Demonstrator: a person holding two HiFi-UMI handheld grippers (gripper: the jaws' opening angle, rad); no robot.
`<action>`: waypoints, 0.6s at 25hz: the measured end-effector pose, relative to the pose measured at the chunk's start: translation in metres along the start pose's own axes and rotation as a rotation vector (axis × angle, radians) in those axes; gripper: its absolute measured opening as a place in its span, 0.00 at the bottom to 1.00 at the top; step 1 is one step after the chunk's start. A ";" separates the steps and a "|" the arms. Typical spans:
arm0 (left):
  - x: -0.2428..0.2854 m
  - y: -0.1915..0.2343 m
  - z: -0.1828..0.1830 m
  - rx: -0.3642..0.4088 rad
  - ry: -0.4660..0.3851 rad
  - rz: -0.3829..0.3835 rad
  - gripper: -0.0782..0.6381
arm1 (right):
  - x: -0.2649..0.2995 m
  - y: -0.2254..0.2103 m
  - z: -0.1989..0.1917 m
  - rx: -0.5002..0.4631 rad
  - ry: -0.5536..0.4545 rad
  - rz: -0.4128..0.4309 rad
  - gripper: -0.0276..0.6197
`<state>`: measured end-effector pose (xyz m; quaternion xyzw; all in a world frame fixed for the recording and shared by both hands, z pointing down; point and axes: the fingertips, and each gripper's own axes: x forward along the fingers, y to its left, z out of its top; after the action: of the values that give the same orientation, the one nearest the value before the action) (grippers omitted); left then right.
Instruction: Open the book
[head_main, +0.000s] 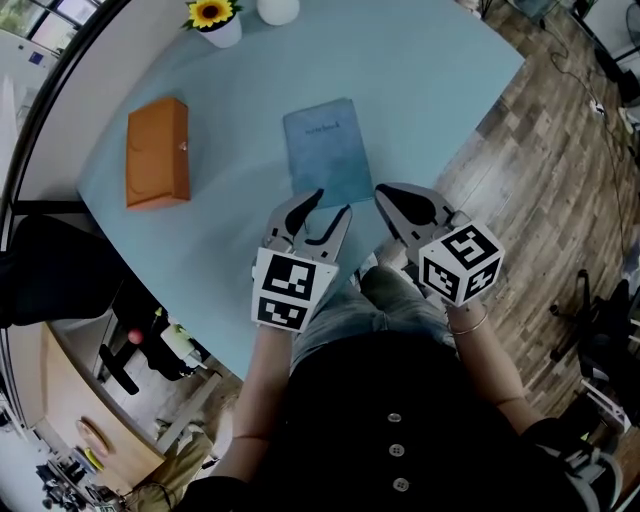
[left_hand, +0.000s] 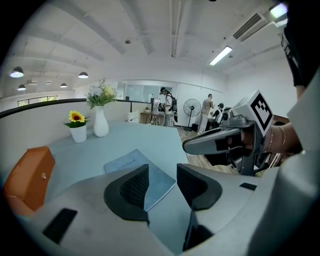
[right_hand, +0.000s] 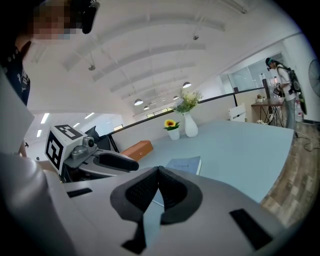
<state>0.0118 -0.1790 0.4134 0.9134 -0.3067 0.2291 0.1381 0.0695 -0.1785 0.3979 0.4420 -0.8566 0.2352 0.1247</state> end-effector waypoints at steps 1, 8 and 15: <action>0.001 0.000 -0.002 0.002 0.009 0.003 0.35 | 0.000 -0.001 -0.001 0.003 0.001 0.004 0.04; 0.013 -0.012 -0.009 0.057 0.069 -0.005 0.35 | -0.006 -0.013 -0.009 0.023 0.006 0.007 0.04; 0.029 -0.017 -0.019 0.121 0.134 -0.023 0.35 | -0.010 -0.024 -0.015 0.037 0.012 -0.006 0.04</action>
<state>0.0372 -0.1727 0.4423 0.9062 -0.2718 0.3061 0.1055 0.0949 -0.1761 0.4137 0.4453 -0.8502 0.2531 0.1221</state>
